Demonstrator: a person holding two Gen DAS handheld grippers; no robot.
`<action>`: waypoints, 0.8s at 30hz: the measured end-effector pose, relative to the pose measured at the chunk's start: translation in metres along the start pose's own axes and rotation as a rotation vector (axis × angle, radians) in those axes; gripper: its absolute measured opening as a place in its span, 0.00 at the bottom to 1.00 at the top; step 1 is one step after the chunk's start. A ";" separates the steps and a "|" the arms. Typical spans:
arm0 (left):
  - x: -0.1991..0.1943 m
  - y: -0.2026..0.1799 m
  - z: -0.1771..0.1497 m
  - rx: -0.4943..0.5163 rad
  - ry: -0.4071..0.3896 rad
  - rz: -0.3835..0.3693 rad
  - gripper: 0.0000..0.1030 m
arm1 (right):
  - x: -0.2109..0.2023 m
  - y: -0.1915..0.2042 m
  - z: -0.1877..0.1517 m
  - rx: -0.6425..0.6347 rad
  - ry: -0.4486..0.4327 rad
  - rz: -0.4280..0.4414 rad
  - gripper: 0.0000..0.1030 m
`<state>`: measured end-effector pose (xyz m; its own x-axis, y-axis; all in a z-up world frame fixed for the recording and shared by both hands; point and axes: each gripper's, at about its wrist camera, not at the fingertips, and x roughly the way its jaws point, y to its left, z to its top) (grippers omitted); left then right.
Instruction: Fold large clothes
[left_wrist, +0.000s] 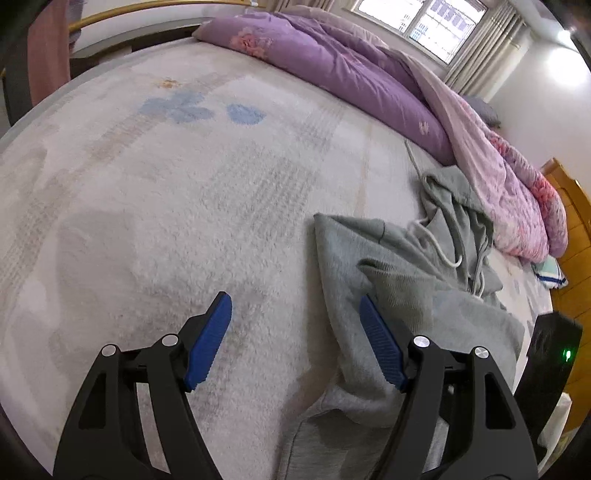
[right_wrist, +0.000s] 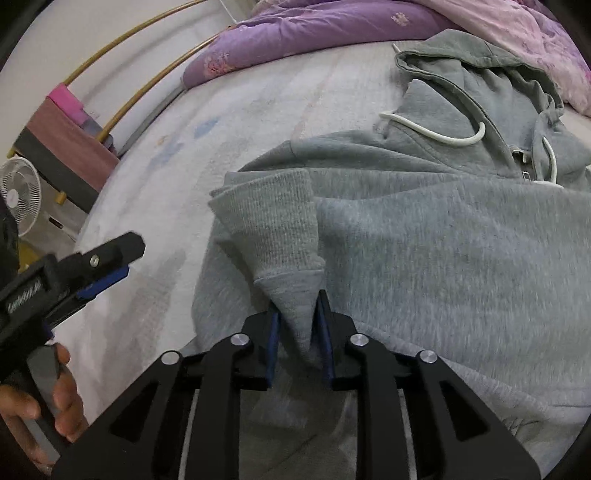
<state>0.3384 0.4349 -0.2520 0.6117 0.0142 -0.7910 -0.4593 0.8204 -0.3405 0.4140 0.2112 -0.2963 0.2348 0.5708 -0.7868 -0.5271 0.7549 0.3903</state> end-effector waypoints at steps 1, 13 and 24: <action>-0.003 -0.003 0.001 0.005 -0.009 -0.001 0.71 | -0.003 0.005 -0.003 -0.009 -0.003 0.019 0.40; 0.005 -0.081 -0.013 0.173 0.044 -0.074 0.74 | -0.076 -0.041 -0.023 0.046 -0.121 -0.022 0.46; 0.063 -0.074 -0.058 0.236 0.164 0.025 0.74 | -0.136 -0.224 -0.083 0.270 -0.041 -0.338 0.05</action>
<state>0.3737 0.3416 -0.3066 0.4808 -0.0408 -0.8759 -0.2982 0.9318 -0.2071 0.4324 -0.0620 -0.3159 0.3923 0.2857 -0.8744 -0.1837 0.9557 0.2298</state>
